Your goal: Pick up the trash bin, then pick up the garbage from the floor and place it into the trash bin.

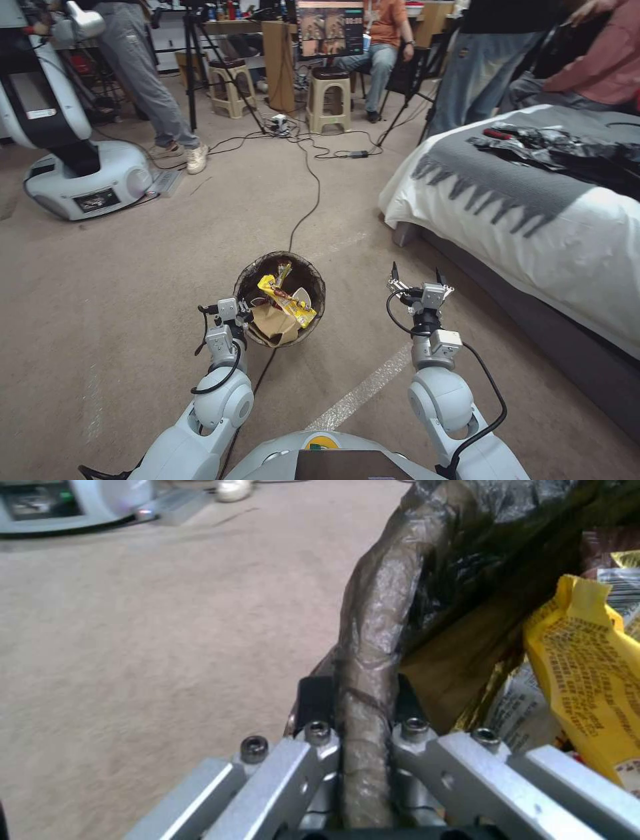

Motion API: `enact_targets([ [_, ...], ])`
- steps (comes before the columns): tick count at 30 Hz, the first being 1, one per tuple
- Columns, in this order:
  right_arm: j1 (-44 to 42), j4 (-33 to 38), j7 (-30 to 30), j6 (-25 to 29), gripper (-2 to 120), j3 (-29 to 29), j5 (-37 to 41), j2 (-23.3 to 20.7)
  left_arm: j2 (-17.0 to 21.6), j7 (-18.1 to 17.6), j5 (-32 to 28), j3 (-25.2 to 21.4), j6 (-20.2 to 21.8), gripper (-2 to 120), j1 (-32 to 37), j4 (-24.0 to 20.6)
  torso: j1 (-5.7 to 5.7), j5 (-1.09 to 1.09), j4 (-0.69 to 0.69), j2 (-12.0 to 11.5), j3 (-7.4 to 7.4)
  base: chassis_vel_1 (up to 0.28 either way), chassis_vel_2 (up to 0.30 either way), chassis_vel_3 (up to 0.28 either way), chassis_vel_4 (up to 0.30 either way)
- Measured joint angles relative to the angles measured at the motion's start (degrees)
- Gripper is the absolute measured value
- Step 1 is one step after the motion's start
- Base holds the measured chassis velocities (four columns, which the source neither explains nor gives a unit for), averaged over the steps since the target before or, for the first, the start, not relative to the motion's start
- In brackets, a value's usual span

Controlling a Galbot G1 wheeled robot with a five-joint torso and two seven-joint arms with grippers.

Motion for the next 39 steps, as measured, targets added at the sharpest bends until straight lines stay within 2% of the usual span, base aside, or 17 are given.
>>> enact_targets([
  [39, -0.21, -0.02, -0.05, 0.33, 96, -0.37, -0.52, 0.26, -0.23, 0.04, 0.13, 0.32, -0.09, 2, -0.4, 0.14, 0.0, 0.0, 0.0, 0.0, 0.0, 0.095, 0.092, 0.099, 0.096],
])
